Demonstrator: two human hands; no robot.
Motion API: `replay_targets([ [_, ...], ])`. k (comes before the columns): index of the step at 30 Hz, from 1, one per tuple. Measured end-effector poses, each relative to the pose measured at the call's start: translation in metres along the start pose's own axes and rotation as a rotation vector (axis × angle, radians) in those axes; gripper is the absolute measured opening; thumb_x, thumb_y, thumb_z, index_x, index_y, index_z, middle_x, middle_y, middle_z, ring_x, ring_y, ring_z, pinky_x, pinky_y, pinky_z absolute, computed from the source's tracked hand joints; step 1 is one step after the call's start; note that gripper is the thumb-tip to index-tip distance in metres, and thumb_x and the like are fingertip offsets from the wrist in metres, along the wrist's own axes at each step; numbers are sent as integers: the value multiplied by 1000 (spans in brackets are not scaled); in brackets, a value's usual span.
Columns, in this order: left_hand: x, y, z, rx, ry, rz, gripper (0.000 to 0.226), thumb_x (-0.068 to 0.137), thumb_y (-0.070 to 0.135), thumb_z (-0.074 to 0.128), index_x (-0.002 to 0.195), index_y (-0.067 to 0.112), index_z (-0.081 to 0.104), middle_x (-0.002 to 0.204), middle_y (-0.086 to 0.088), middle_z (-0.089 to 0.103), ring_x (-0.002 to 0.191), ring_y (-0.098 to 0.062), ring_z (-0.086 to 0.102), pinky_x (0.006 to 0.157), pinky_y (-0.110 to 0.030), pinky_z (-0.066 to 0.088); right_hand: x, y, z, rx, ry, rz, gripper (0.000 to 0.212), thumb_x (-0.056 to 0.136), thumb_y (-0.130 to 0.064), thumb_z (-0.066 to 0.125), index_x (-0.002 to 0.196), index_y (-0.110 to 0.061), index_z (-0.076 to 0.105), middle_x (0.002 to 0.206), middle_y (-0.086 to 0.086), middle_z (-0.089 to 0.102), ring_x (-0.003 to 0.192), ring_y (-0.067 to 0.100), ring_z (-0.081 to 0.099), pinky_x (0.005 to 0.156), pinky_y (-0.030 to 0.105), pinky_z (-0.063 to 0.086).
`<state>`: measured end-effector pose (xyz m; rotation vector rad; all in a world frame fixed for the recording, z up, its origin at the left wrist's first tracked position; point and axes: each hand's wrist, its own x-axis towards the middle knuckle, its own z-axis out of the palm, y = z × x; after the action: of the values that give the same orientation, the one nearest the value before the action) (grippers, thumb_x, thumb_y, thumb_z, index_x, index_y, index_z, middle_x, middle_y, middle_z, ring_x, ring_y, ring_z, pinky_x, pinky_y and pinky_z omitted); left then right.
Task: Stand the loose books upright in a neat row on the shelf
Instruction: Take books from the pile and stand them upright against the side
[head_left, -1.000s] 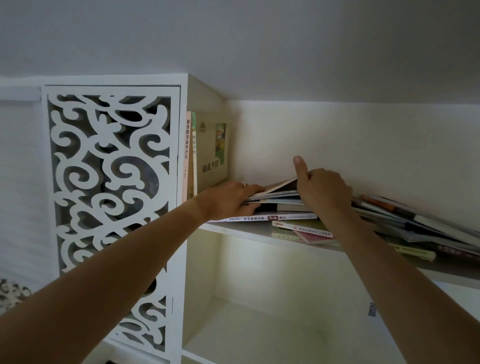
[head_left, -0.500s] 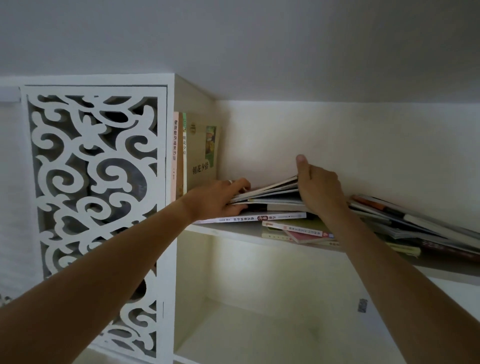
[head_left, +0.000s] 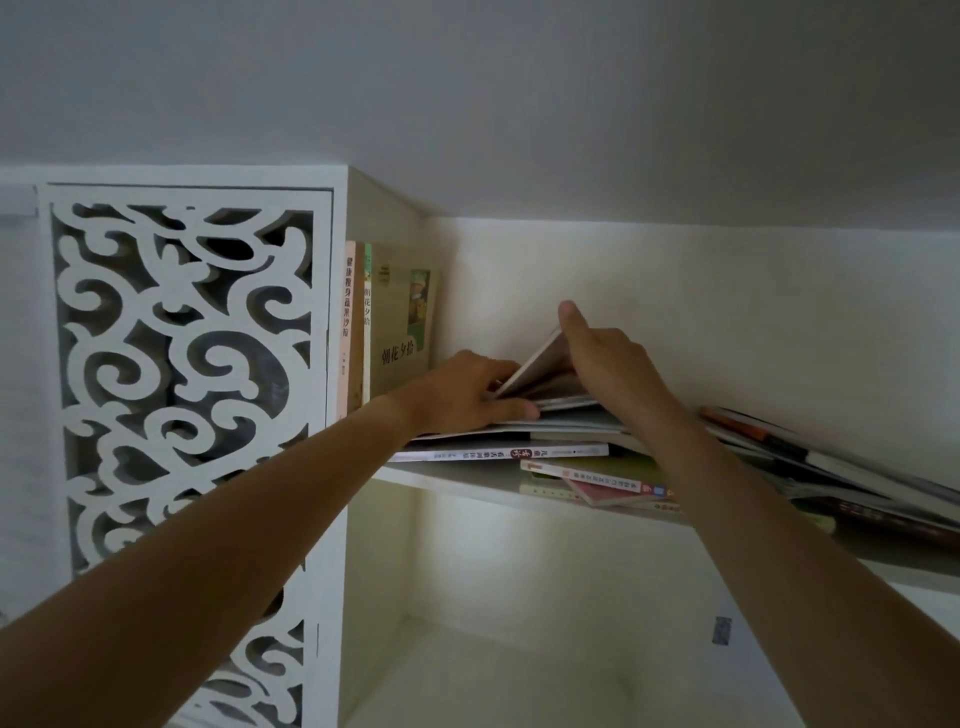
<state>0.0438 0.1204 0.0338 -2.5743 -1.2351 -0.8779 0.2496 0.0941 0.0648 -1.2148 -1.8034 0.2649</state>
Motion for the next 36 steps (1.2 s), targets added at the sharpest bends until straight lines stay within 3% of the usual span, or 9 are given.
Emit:
replay_targets([
  [7,-3,-5,-6,53,180,70,28,108,34,50,112,12,66,72,15,56,61,-1,57,57,-11,42,-3,15,3,126,193,-170,54,107,-57,25,146,-22,39,118,1,56,107,19,56,92,32,43],
  [10,1,-13,-11,94,287,31,24,108,28,48,113,9,61,77,1,63,60,-15,62,60,-34,56,2,25,2,72,222,-185,54,107,-55,25,133,-13,47,114,8,62,102,23,62,77,22,51],
  [13,7,-15,-14,69,397,-99,28,104,26,56,125,9,50,91,-8,71,70,-22,70,68,-43,62,-5,31,2,-36,41,-111,50,110,-48,24,124,-9,53,107,5,61,91,19,58,55,10,38],
  [17,4,-6,-9,127,192,-135,73,90,38,72,145,23,27,113,-14,72,83,-28,72,71,-42,64,-10,27,13,-238,-105,-100,62,108,-55,20,111,-14,67,94,8,68,84,22,63,77,35,52],
  [20,1,7,2,406,84,-69,51,99,37,58,141,18,34,108,-16,72,81,-32,69,65,-36,55,-7,21,23,-455,-144,-118,59,107,-57,21,118,-22,67,103,4,68,86,21,57,83,38,46],
  [25,-5,-3,-1,408,413,-236,39,104,34,56,130,10,38,114,-17,71,85,-34,75,67,-42,64,-6,26,22,-569,-140,-153,44,107,-50,30,91,-24,62,88,1,67,73,15,57,81,38,45],
  [30,-17,-24,-13,331,720,-496,63,104,15,58,153,2,20,131,-23,64,97,-32,75,77,-42,65,-4,21,31,-644,-121,-113,34,105,-39,36,105,-21,65,101,4,69,86,24,60,85,37,43],
  [33,-16,-27,4,581,690,-426,93,101,13,63,159,2,-10,164,-28,23,136,-36,53,96,-40,60,-1,5,45,-709,-163,-26,23,102,-21,43,116,-15,61,116,9,64,105,31,59,102,41,42],
  [36,-20,-31,4,760,768,-210,83,103,15,57,161,4,-1,168,-23,2,155,-45,12,120,-58,34,1,-6,60,-752,-170,-37,23,96,-8,51,115,-16,62,116,10,62,112,32,59,112,50,36],
])
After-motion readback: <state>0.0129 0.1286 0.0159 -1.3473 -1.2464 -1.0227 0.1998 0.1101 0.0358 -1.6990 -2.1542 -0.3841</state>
